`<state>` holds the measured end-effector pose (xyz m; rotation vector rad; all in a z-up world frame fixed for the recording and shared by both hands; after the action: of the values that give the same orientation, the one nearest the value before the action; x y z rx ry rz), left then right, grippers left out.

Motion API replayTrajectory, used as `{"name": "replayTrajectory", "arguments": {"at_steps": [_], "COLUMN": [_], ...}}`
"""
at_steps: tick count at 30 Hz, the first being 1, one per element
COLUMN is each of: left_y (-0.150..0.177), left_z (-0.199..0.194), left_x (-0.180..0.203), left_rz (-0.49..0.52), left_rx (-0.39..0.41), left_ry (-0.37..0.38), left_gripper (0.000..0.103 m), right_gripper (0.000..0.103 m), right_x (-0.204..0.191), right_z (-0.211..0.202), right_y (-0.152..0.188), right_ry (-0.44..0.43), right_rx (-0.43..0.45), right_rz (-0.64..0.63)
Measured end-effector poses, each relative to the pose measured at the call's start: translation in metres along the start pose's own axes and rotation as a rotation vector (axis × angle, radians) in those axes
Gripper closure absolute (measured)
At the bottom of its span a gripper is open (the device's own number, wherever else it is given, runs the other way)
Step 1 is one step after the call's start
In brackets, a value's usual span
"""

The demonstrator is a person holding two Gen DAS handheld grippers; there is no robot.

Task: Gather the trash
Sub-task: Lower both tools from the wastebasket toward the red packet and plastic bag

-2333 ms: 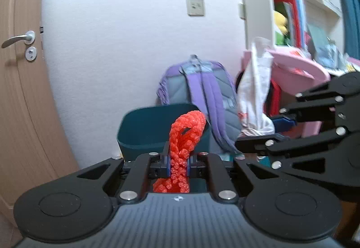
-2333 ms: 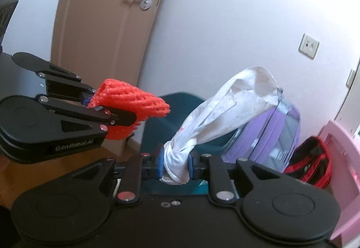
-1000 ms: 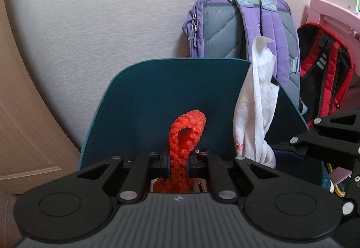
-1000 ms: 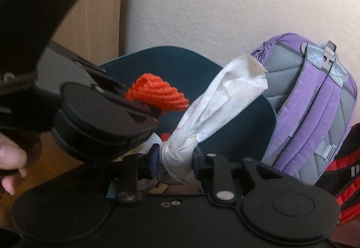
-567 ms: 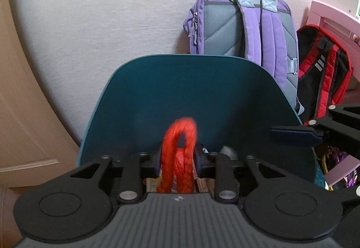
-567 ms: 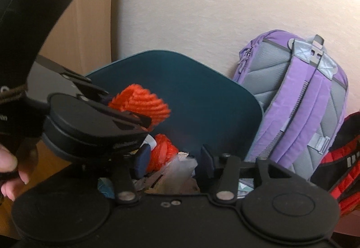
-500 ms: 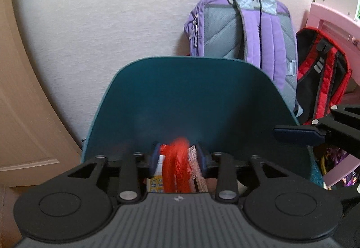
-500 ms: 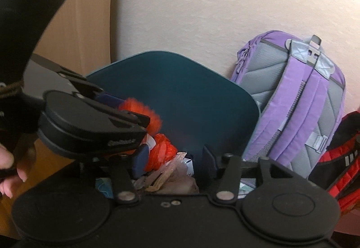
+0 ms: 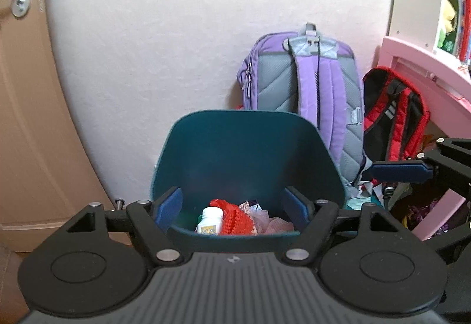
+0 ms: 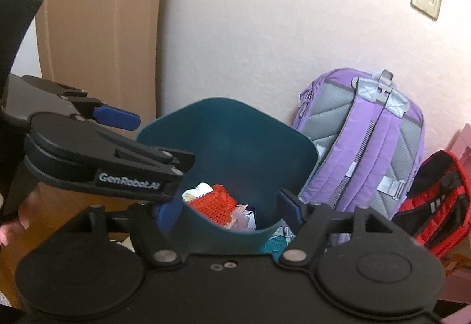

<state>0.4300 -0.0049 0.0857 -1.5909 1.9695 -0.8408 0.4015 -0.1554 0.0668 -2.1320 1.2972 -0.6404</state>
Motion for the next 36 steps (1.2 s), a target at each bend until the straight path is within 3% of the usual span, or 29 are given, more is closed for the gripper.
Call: {"name": "replayTrajectory", "arguments": {"at_steps": [6, 15, 18, 20, 28, 35, 36], "left_y": [0.02, 0.071, 0.093, 0.108, 0.174, 0.23, 0.238], "left_z": [-0.047, -0.095, -0.103, -0.105, -0.089, -0.039, -0.031], "left_x": [0.0, -0.005, -0.011, -0.015, -0.03, -0.045, -0.048], "left_rz": [0.008, 0.012, -0.003, -0.013, -0.002, 0.023, 0.026], "left_rx": [0.038, 0.046, 0.041, 0.029, -0.066, -0.167, -0.184], "left_ry": [0.014, 0.041, 0.049, 0.06, 0.077, 0.091, 0.094], "left_gripper": [0.027, 0.027, 0.017, 0.017, 0.017, 0.009, 0.002], "right_gripper": [0.018, 0.011, 0.008, 0.004, 0.0, 0.0, 0.0], "right_x": [-0.02, -0.052, -0.061, -0.068, -0.086, -0.09, -0.089], "right_z": [-0.037, -0.062, -0.064, -0.063, -0.038, 0.015, 0.025], "right_y": [0.016, 0.054, 0.068, 0.078, 0.124, 0.172, 0.179], "right_ry": [-0.013, -0.047, -0.064, -0.08, -0.13, -0.15, -0.15], "right_rx": [0.028, 0.03, 0.025, 0.018, -0.041, -0.134, -0.149], "right_rz": [-0.006, -0.007, -0.008, -0.015, 0.004, 0.072, 0.079]}}
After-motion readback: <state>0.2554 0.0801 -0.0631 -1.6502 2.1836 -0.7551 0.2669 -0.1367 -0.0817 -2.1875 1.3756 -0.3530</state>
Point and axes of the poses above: each gripper's, at about its wrist camera, not at the fingertips, and z roughly the way its jaws point, x to its right, y to its underside, the point moved 3 cm from there along z, roughly the way its jaws point, and after that the axes turned 8 degrees about -x, right-handed, at the moved point
